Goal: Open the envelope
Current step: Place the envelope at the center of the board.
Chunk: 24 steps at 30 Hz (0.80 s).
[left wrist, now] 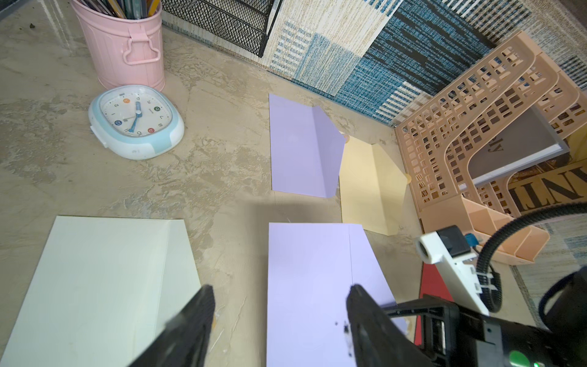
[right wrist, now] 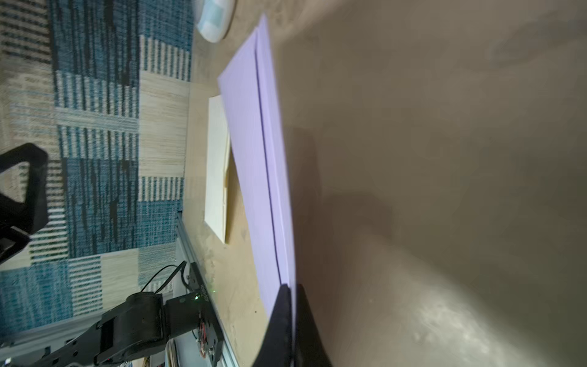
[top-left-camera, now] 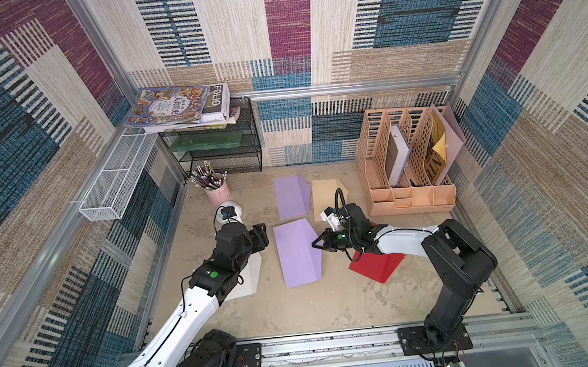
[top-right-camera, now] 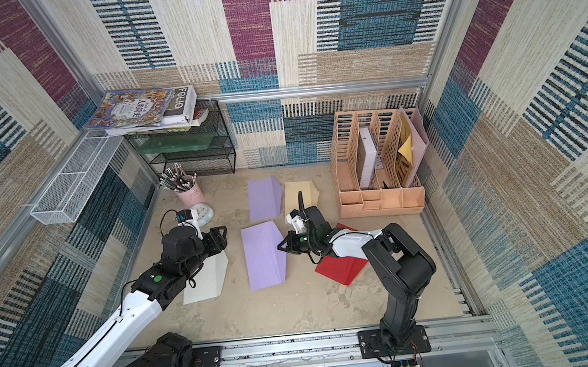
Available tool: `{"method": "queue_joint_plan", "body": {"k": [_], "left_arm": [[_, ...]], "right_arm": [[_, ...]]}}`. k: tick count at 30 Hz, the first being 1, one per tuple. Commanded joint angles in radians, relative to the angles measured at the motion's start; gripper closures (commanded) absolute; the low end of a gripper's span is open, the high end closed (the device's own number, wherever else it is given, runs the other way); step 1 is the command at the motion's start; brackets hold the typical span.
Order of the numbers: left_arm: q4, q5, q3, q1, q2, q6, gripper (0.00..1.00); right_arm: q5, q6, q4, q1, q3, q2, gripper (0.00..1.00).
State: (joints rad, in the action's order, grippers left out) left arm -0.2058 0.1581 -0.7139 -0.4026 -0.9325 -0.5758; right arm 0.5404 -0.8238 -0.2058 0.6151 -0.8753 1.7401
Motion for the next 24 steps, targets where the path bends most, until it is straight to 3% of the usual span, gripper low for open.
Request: {"method": "queue_joint_plan", "body": {"k": [1,4,10,11,13,14,24], "left_arm": [[0.044,-0.015,-0.001,0.003,-0.010,-0.002,0.32],[0.051,-0.031,-0.007,0.003,-0.028,-0.003,0.32],[0.048,-0.044,-0.011,0.002,-0.030,-0.001,0.31],[0.046,-0.042,-0.014,0.002,-0.029,0.004,0.31],[0.032,-0.036,-0.020,0.003,-0.029,0.011,0.30],[0.028,-0.034,-0.022,0.003,-0.029,0.014,0.29],[-0.005,-0.016,-0.038,0.018,-0.035,0.037,0.25]], "right_arm": [[-0.080,0.093,0.168,-0.004,-0.016,-0.012,0.84],[-0.069,0.128,0.190,-0.006,-0.018,-0.006,0.51],[-0.133,0.128,0.238,-0.006,-0.032,-0.027,0.27],[-0.161,0.125,0.258,-0.008,-0.032,-0.039,0.19],[-0.241,0.120,0.320,-0.013,-0.037,-0.064,0.15],[-0.277,0.121,0.344,-0.019,-0.037,-0.074,0.04],[-0.497,0.159,0.447,-0.083,-0.018,-0.232,0.00]]}}
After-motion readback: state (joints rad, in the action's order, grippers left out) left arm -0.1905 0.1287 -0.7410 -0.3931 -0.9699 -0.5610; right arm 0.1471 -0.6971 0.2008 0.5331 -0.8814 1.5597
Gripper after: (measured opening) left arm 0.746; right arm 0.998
